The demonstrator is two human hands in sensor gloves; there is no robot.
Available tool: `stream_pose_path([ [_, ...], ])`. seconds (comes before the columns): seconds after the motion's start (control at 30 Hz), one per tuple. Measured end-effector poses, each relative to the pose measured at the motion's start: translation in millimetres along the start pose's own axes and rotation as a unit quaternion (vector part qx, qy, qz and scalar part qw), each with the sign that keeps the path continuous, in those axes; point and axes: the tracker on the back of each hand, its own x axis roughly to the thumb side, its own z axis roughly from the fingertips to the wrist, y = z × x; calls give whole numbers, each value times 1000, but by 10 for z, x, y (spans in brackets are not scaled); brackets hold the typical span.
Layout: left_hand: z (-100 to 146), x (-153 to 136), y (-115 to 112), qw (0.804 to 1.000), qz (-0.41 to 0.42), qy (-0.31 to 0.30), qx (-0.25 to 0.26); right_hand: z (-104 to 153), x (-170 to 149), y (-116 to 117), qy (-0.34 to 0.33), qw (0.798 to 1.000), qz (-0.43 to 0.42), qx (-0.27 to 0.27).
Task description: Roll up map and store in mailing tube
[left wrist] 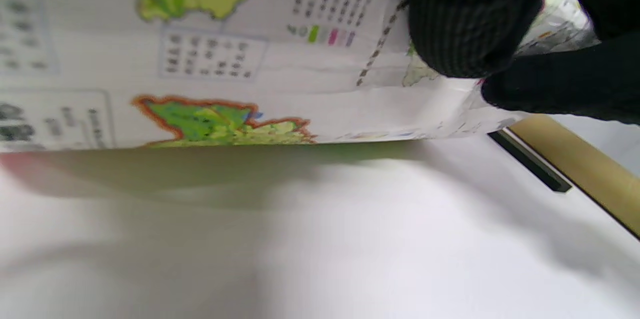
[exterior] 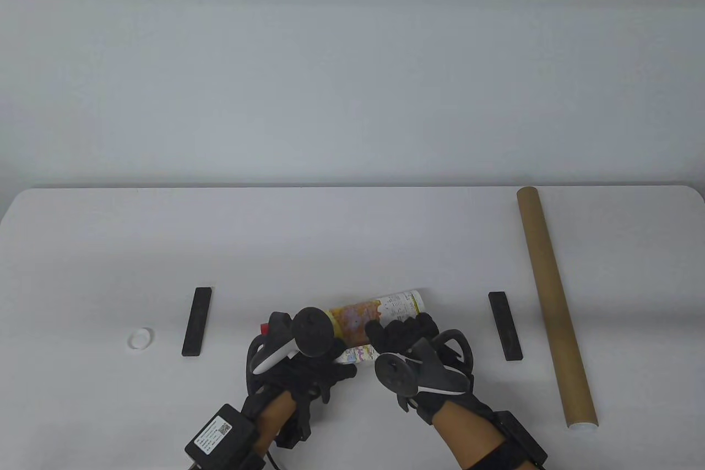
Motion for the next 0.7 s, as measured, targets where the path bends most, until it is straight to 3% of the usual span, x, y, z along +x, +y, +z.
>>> stream_pose_path([
  [0.27,84,196,14,988,-147,32,45,-66,-82,66,17,995,-83,52],
  [0.5,180,249,31,968,-205,22,142,-78,-297,175,46,970,-216,104],
  [0.57,157,252,29,972,-199,20,120,-73,-304,178,42,967,-222,116],
  [0.7,97,187,8,984,-158,23,74,-43,-235,144,20,983,-150,104],
])
